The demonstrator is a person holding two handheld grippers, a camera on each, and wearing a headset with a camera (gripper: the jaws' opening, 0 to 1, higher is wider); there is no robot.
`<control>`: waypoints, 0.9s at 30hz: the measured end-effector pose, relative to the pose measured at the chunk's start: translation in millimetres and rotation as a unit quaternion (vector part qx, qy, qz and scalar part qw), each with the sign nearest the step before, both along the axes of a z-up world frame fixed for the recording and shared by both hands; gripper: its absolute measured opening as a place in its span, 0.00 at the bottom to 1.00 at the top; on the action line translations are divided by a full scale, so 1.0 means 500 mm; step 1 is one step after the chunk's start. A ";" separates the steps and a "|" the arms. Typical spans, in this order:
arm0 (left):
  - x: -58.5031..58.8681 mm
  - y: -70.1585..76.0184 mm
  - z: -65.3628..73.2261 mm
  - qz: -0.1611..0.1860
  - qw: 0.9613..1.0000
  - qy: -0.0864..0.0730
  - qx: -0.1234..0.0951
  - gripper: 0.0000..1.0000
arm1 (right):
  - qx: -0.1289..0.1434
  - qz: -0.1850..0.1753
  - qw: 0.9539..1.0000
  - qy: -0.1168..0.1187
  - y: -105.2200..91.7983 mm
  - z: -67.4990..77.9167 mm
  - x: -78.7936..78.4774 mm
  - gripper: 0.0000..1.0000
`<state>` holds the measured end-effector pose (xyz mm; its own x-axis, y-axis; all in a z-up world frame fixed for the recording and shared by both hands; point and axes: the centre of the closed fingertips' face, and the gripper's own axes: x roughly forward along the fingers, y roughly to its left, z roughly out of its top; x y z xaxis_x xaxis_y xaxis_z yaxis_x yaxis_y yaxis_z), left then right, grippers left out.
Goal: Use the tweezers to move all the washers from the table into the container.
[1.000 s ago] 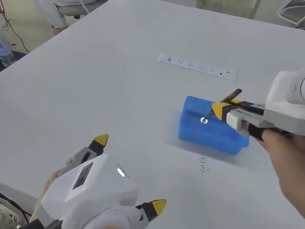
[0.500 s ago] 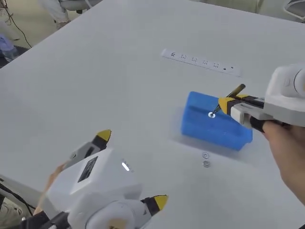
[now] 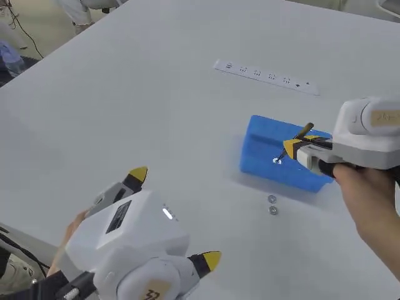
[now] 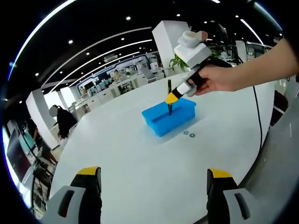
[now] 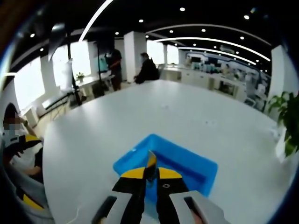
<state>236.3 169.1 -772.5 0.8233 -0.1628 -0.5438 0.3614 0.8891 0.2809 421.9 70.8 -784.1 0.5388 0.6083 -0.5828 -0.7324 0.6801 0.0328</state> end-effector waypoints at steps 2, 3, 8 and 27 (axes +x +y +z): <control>-0.001 -0.001 -0.001 -0.001 1.000 0.001 0.002 0.96 | -0.003 0.001 1.000 0.003 0.000 -0.006 -0.002 0.05; -0.001 -0.001 -0.001 -0.002 1.000 0.001 0.002 0.96 | -0.005 0.001 1.000 0.004 0.000 -0.008 -0.002 0.05; -0.001 -0.001 -0.001 -0.001 1.000 0.003 0.002 0.96 | -0.014 0.005 1.000 0.010 -0.001 -0.021 -0.002 0.05; -0.003 0.000 -0.002 -0.001 1.000 0.005 0.005 0.95 | -0.013 -0.004 1.000 0.003 -0.019 -0.044 0.006 0.04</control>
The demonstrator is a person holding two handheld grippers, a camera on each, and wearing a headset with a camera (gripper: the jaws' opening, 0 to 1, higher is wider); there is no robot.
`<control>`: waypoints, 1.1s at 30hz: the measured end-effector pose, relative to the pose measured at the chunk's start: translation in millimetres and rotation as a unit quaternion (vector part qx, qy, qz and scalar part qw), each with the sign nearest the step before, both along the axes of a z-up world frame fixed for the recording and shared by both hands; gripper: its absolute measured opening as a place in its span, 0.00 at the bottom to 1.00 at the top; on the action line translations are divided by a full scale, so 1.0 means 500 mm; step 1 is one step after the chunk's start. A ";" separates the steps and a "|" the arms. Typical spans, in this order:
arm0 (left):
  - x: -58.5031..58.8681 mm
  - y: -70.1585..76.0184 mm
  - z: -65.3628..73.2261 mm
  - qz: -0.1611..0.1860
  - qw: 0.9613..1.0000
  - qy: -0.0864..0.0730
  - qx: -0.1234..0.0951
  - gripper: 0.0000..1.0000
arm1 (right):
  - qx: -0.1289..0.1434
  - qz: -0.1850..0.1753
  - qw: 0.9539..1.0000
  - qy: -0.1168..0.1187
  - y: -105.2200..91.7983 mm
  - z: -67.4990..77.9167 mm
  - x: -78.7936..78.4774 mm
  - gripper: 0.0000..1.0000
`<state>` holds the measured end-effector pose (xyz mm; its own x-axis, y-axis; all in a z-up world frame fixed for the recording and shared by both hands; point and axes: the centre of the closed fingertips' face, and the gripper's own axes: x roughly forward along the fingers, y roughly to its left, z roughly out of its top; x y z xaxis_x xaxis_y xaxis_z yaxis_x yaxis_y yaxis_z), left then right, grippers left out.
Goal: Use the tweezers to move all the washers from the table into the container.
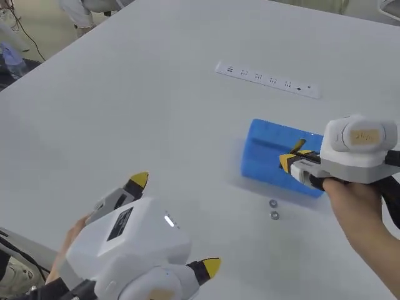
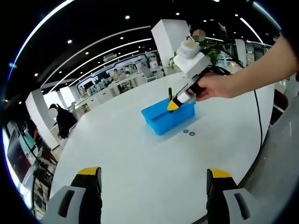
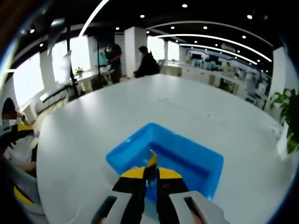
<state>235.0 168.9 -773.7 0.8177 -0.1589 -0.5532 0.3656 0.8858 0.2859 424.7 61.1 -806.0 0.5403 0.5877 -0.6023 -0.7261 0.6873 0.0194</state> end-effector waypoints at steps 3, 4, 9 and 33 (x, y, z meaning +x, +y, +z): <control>0.000 0.000 0.001 0.000 1.000 -0.001 -0.001 0.95 | 0.008 -0.008 1.000 0.005 -0.002 0.001 0.003 0.04; 0.000 0.000 0.001 0.000 1.000 -0.001 -0.001 0.95 | 0.010 -0.009 1.000 0.006 -0.003 0.001 0.003 0.05; 0.001 0.000 0.001 0.000 1.000 -0.001 -0.001 0.95 | 0.015 -0.016 1.000 0.014 -0.001 0.003 0.000 0.05; 0.001 -0.002 0.000 -0.004 1.000 -0.001 -0.003 0.95 | 0.036 -0.001 0.999 -0.013 -0.010 0.099 -0.014 0.05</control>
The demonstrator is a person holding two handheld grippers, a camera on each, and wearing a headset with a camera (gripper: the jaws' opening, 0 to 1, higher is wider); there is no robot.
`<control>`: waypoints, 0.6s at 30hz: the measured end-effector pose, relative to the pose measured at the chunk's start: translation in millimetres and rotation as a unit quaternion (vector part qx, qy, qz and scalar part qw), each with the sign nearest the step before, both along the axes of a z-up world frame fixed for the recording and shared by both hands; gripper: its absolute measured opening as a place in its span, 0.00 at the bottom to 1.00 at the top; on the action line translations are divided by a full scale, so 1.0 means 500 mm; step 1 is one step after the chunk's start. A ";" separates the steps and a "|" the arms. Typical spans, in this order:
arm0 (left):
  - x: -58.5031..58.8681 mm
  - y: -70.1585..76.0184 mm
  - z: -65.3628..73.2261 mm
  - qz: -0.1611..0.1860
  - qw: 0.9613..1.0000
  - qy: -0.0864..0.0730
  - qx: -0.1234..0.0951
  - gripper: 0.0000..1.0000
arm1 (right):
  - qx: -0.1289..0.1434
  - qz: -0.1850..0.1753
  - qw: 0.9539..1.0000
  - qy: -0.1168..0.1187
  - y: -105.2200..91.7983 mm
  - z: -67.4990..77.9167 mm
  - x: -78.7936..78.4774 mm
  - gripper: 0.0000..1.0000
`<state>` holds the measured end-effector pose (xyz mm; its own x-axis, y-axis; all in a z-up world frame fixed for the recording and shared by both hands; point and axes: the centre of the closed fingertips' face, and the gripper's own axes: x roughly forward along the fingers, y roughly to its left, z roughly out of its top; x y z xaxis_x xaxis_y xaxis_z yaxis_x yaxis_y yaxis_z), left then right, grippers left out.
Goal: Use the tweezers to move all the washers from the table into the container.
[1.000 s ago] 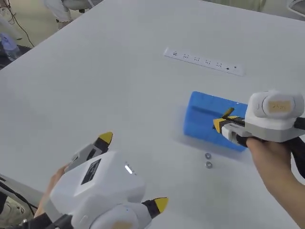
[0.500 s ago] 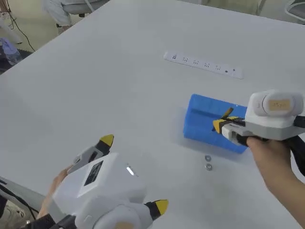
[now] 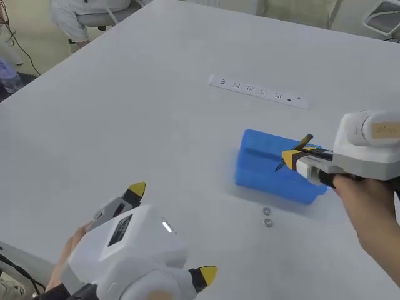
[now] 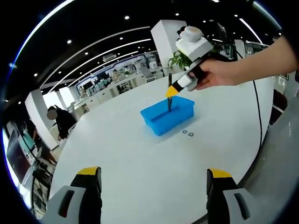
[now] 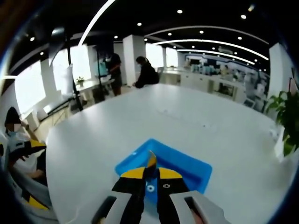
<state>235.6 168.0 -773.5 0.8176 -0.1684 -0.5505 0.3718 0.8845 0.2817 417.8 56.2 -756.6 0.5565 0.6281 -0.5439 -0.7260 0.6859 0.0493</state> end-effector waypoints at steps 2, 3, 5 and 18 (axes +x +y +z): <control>0.000 0.000 0.001 0.001 1.000 0.000 -0.002 0.95 | 0.005 0.003 1.000 -0.001 0.001 0.012 -0.008 0.05; 0.000 0.000 0.001 0.001 1.000 0.000 -0.003 0.95 | 0.008 0.005 1.000 0.001 0.003 0.016 -0.015 0.05; 0.000 0.001 0.001 0.003 1.000 0.000 -0.004 0.95 | 0.013 0.007 1.000 0.001 0.005 0.022 -0.025 0.05; -0.001 -0.004 0.000 -0.001 1.000 0.002 -0.008 0.95 | 0.008 0.036 0.999 -0.005 0.024 0.032 -0.078 0.05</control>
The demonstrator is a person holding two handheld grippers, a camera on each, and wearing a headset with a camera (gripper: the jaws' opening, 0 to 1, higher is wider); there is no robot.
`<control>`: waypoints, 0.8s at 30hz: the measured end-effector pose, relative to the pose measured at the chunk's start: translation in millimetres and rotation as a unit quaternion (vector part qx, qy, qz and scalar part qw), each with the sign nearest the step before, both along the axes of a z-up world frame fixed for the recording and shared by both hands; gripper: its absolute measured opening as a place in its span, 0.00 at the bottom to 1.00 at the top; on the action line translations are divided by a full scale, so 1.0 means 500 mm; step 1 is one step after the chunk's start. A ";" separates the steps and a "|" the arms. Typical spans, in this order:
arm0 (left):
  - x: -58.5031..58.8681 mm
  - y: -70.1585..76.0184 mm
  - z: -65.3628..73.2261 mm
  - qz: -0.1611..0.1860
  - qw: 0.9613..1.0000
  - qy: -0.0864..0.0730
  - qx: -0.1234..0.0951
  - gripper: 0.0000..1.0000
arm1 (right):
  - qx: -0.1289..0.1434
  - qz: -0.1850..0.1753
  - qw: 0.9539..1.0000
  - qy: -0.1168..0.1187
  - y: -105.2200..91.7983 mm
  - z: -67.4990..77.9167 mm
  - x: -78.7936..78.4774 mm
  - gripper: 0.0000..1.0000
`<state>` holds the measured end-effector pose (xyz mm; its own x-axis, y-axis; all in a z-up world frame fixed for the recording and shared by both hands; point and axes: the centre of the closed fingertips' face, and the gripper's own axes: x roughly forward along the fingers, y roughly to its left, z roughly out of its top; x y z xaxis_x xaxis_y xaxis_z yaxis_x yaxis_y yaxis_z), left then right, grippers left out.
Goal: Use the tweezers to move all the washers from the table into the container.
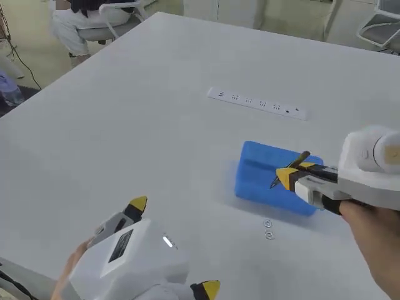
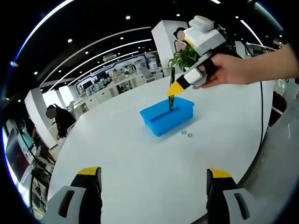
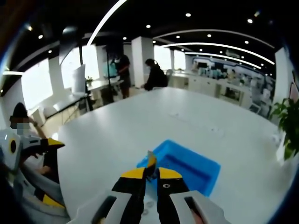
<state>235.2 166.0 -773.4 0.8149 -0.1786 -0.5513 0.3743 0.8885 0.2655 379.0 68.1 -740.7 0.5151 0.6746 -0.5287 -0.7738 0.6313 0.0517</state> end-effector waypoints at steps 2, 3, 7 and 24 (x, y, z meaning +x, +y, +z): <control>0.000 0.000 0.000 0.000 1.000 0.001 0.000 0.95 | -0.003 0.001 1.000 0.003 -0.001 -0.005 -0.007 0.05; 0.000 0.000 0.000 0.000 1.000 0.000 0.001 0.95 | -0.004 0.000 1.000 0.004 -0.002 -0.008 -0.009 0.05; 0.000 -0.002 -0.001 -0.002 1.000 0.000 0.001 0.95 | -0.003 -0.005 1.000 0.011 -0.010 -0.016 -0.018 0.05; 0.002 0.002 0.002 0.002 1.000 -0.003 0.002 0.95 | -0.010 -0.024 0.999 0.036 -0.025 -0.073 -0.034 0.06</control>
